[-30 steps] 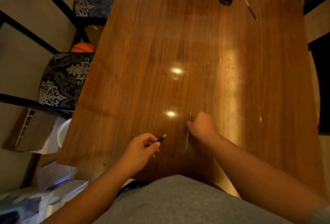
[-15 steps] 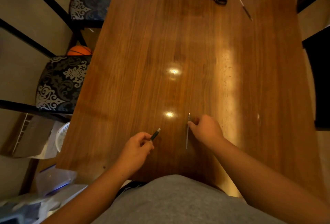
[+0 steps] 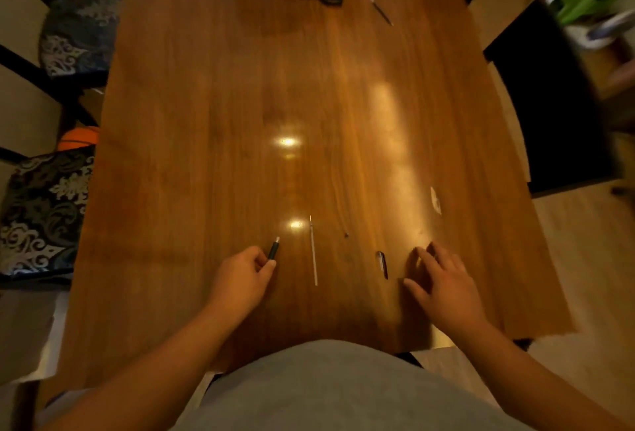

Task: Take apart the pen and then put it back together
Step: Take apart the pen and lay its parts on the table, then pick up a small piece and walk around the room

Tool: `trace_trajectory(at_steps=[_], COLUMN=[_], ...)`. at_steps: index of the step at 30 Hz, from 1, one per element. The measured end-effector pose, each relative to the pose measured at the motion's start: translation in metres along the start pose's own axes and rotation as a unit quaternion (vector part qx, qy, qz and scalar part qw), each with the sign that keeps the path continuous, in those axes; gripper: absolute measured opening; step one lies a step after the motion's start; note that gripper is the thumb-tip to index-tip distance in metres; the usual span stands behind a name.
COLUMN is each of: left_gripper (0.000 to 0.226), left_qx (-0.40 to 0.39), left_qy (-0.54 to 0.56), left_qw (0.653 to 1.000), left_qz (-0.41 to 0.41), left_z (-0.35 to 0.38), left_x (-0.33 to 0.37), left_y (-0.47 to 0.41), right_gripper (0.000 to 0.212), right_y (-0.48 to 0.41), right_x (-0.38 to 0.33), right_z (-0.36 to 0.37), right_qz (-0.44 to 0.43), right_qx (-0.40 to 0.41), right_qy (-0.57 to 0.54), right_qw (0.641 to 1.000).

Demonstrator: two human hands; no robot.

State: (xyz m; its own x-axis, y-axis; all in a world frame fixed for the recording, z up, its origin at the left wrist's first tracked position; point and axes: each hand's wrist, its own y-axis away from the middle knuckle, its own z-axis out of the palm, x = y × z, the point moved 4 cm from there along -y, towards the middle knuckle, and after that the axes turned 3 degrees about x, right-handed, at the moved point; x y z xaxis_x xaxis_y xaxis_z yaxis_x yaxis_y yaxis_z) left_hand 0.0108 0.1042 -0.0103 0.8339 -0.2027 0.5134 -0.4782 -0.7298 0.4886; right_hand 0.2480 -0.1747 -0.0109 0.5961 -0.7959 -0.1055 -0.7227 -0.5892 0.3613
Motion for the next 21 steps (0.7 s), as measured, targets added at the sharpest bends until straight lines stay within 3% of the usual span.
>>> trace_trajectory(at_steps=[7, 11, 21], left_gripper=[0.02, 0.03, 0.03], left_qx=[0.009, 0.017, 0.006], left_qy=[-0.068, -0.088, -0.073], left_qw=[0.997, 0.996, 0.997], left_qz=[0.019, 0.019, 0.024], left_z=[0.012, 0.018, 0.022], left_x=[0.016, 0.023, 0.017], left_y=[-0.021, -0.029, -0.032], right_gripper=[0.078, 0.077, 0.078], right_y=[0.01, 0.011, 0.01], right_x=[0.01, 0.009, 0.008], right_z=[0.021, 0.022, 0.022], right_qz=[0.003, 0.007, 0.016], right_qx=[-0.004, 0.003, -0.005], right_qy=[0.027, 0.027, 0.024], right_qw=[1.0, 1.0, 1.0])
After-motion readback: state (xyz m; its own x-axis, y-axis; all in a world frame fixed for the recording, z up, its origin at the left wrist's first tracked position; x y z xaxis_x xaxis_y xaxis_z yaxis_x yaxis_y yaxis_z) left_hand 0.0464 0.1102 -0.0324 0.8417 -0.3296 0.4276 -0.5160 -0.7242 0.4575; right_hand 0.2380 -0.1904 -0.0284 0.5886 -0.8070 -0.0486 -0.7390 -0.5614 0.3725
